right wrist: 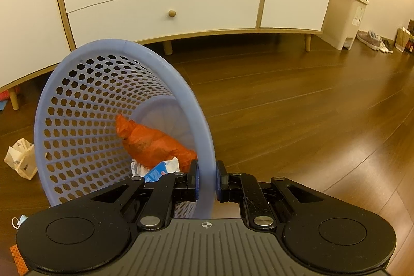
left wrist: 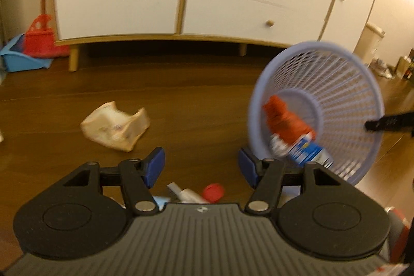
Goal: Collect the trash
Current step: 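Carry the milk carton to the basket and release it inside, then grasp the blue face mask with the left tool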
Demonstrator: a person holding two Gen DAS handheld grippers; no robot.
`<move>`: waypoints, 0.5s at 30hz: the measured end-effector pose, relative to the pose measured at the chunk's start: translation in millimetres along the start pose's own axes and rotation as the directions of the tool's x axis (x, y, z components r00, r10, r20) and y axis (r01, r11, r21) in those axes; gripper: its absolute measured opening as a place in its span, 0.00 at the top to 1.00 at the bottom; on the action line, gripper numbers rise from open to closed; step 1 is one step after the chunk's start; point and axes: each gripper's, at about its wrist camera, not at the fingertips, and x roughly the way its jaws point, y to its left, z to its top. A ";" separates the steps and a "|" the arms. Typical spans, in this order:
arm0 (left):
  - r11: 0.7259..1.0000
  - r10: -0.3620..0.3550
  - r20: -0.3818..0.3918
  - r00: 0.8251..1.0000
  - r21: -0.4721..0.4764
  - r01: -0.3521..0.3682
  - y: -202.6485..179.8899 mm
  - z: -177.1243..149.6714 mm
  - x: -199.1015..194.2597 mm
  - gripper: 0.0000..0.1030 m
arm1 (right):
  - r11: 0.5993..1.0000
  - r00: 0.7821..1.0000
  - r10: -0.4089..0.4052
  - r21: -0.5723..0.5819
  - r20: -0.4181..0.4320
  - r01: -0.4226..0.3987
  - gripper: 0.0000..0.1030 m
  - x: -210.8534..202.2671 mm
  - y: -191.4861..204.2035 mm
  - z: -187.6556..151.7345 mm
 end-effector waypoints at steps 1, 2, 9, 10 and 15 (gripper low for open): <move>1.000 0.016 -0.007 1.000 0.008 -0.016 5.6 -3.0 -2.2 0.43 | 1.000 1.000 -0.001 -0.002 0.000 0.001 0.92 0.0 0.1 -0.6; 0.999 0.029 -0.013 0.999 0.016 -0.029 11.5 -6.2 -4.6 0.43 | 1.000 1.000 -0.002 -0.003 -0.001 0.002 0.92 0.1 -0.6 -1.2; 0.993 0.104 -0.089 0.991 0.063 -0.099 46.4 -34.5 -9.5 0.42 | 1.000 1.000 -0.005 -0.008 -0.002 0.005 0.92 -0.9 -1.6 -4.0; 0.992 0.113 -0.104 0.988 0.069 -0.106 50.1 -39.5 -8.5 0.42 | 1.000 1.000 -0.006 -0.008 -0.001 0.006 0.92 -0.9 -1.7 -4.2; 0.990 0.126 -0.165 0.978 0.080 -0.114 58.7 -60.6 0.0 0.42 | 1.000 1.000 -0.008 -0.017 0.004 0.008 0.92 -1.3 0.7 -4.7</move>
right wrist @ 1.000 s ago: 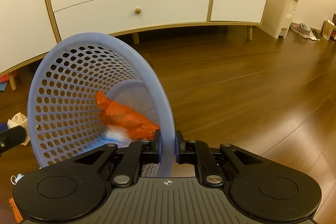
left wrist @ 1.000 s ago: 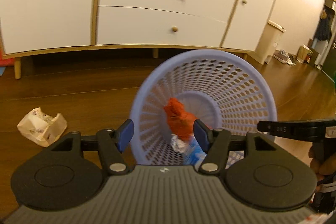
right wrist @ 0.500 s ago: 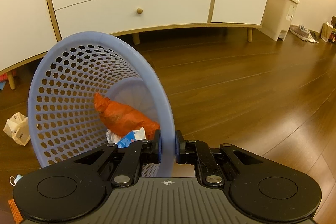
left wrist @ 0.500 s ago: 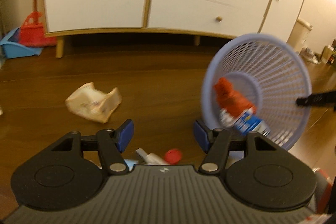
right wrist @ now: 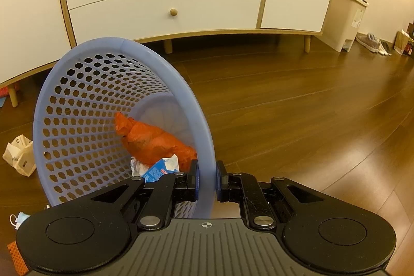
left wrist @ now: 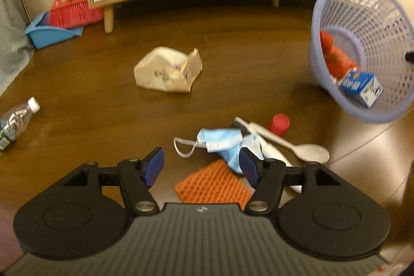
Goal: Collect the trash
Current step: 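Grasp the blue face mask with the left tool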
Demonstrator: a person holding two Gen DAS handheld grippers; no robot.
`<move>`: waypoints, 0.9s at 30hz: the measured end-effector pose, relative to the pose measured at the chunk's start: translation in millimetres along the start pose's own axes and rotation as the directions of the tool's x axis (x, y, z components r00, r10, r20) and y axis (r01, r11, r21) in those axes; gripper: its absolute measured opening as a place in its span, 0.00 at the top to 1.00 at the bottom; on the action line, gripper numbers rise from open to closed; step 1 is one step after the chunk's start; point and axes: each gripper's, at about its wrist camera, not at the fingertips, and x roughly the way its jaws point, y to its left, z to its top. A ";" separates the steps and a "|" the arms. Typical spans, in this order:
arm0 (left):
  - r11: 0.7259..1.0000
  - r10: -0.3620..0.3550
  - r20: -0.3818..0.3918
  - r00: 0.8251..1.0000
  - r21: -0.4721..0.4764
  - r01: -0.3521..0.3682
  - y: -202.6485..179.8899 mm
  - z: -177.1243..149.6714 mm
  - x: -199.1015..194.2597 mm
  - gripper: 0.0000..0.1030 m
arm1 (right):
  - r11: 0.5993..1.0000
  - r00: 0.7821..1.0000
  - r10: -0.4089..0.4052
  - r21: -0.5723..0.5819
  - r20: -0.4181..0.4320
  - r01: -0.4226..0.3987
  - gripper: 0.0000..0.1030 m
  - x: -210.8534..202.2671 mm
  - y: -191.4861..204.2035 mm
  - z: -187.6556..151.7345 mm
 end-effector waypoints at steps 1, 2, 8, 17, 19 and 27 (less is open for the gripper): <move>1.000 -0.005 -0.011 1.000 0.001 0.005 -0.1 -3.2 2.9 0.42 | 1.000 1.000 0.000 -0.001 0.001 0.000 0.92 -0.1 0.3 -0.2; 1.000 -0.012 -0.023 1.000 0.006 0.012 -0.6 -6.7 5.8 0.42 | 1.000 1.000 0.001 -0.002 0.001 -0.001 0.92 -0.2 0.7 -0.3; 0.999 -0.017 -0.098 0.995 0.038 0.021 -10.9 -23.2 26.8 0.41 | 1.000 1.000 0.005 -0.003 0.000 -0.005 0.92 0.6 0.1 -0.7; 0.997 -0.063 -0.109 0.992 0.035 0.067 -30.4 -14.4 57.2 0.43 | 1.000 1.000 0.005 0.003 -0.003 -0.005 0.92 7.6 -0.7 0.2; 0.997 -0.062 -0.118 0.991 0.031 0.066 -34.0 -14.1 65.2 0.46 | 1.000 1.000 0.007 -0.004 -0.008 -0.007 0.92 10.1 2.2 -1.1; 0.999 -0.052 -0.126 0.991 0.006 0.053 -40.6 -7.1 89.2 0.59 | 1.000 0.999 0.028 -0.011 -0.018 -0.028 0.92 19.0 10.5 -0.7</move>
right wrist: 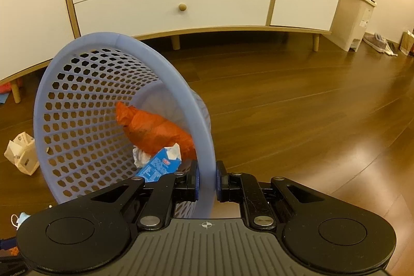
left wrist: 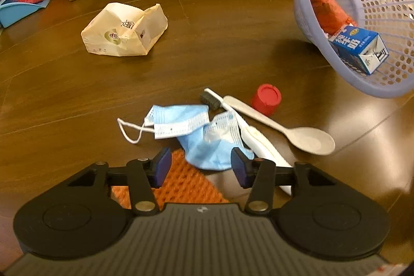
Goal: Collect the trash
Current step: 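Grasp the blue face mask with the left tool, then drop the face mask into the basket held by the right tool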
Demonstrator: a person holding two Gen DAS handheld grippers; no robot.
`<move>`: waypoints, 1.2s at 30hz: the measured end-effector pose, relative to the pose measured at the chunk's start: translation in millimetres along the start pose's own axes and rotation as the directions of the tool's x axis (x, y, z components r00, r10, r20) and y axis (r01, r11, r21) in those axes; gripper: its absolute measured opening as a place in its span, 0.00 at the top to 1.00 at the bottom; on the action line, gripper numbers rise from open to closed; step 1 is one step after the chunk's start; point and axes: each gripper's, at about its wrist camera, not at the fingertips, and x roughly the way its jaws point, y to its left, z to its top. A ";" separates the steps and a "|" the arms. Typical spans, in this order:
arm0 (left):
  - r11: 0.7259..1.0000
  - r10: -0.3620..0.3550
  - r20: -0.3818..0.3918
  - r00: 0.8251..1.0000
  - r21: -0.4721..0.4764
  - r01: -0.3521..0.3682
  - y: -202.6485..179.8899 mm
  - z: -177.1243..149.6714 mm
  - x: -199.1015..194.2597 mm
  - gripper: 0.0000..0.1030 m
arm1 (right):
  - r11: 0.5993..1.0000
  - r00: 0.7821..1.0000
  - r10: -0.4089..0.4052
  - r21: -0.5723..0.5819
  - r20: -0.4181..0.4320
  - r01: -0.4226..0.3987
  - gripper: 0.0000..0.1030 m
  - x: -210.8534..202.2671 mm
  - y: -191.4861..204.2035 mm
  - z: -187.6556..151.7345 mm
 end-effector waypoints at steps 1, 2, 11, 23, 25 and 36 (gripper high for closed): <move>1.000 -0.002 0.001 1.000 -0.005 0.002 0.3 1.9 1.8 0.62 | 1.000 1.000 0.002 0.001 0.000 -0.002 0.92 0.8 1.2 0.7; 1.000 -0.005 -0.001 1.000 -0.011 0.005 1.0 3.7 3.9 0.65 | 1.000 1.000 0.007 0.000 -0.001 -0.007 0.92 1.9 2.9 1.6; 0.999 -0.013 0.000 1.000 -0.044 0.013 7.0 10.2 10.7 0.95 | 0.992 0.996 0.089 0.086 -0.016 -0.088 0.92 1.4 6.4 6.9; 0.998 -0.011 0.138 0.990 -0.068 0.020 19.1 28.5 -43.3 0.96 | 0.973 0.984 0.174 0.156 -0.026 -0.168 0.92 -22.8 9.4 9.6; 0.997 -0.025 0.164 0.986 -0.062 0.036 16.8 33.5 -53.1 0.96 | 0.970 0.982 0.185 0.165 -0.033 -0.177 0.92 -25.2 7.8 9.5; 0.990 -0.141 0.308 0.941 0.016 0.144 -24.3 76.7 -90.9 0.96 | 0.961 0.973 0.226 0.178 -0.052 -0.214 0.92 -32.0 -0.2 19.6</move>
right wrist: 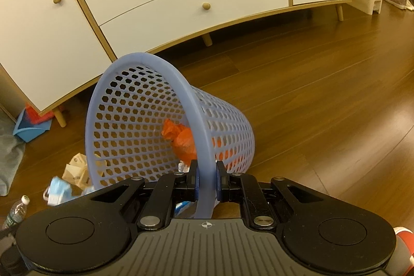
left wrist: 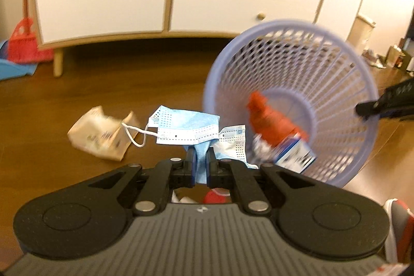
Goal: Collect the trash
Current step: 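Drop the face mask into the basket held by the right tool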
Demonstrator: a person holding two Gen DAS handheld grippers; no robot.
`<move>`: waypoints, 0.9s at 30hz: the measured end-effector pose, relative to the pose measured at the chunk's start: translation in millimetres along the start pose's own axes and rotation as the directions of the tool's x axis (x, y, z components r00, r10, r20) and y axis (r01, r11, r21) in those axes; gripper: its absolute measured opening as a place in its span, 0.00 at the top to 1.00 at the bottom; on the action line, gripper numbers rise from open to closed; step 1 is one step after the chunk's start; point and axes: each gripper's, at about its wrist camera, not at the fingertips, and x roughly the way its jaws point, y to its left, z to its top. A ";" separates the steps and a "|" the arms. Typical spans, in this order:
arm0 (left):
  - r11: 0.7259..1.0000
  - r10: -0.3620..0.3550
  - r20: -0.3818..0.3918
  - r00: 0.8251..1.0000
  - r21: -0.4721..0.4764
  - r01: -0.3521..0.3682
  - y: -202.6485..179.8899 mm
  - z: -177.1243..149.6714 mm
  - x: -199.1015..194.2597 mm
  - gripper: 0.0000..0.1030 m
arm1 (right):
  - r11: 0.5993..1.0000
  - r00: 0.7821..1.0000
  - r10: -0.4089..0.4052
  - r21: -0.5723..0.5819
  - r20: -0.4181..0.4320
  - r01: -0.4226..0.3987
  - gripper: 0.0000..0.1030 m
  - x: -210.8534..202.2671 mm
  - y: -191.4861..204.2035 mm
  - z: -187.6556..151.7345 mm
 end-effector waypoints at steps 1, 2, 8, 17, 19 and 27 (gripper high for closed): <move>1.000 -0.010 0.008 1.000 0.003 0.010 -4.1 3.9 0.9 0.96 | 1.000 1.000 0.000 0.001 -0.001 0.000 0.92 -0.2 -1.0 0.5; 1.000 -0.020 0.017 1.000 0.004 0.020 -7.9 7.4 1.7 0.96 | 1.000 1.000 0.001 0.003 -0.002 -0.001 0.92 -0.2 -2.2 0.6; 0.998 -0.065 0.025 0.998 0.012 0.065 -29.7 23.7 15.9 0.80 | 1.000 1.000 0.005 0.024 -0.008 -0.005 0.92 1.7 -8.1 3.7; 0.996 -0.072 0.034 0.997 0.048 0.071 -40.7 24.8 23.7 0.67 | 0.996 1.000 0.000 0.091 -0.014 0.002 0.92 1.7 -23.6 5.4; 0.997 -0.064 0.040 0.997 0.042 0.063 -38.1 22.7 21.5 0.67 | 0.990 1.000 0.002 0.141 -0.017 0.000 0.92 1.9 -32.7 7.0; 1.000 0.019 0.013 1.000 -0.005 -0.019 -8.2 13.7 19.2 0.67 | 0.931 0.998 -0.002 0.365 -0.062 0.024 0.91 9.3 -82.7 16.3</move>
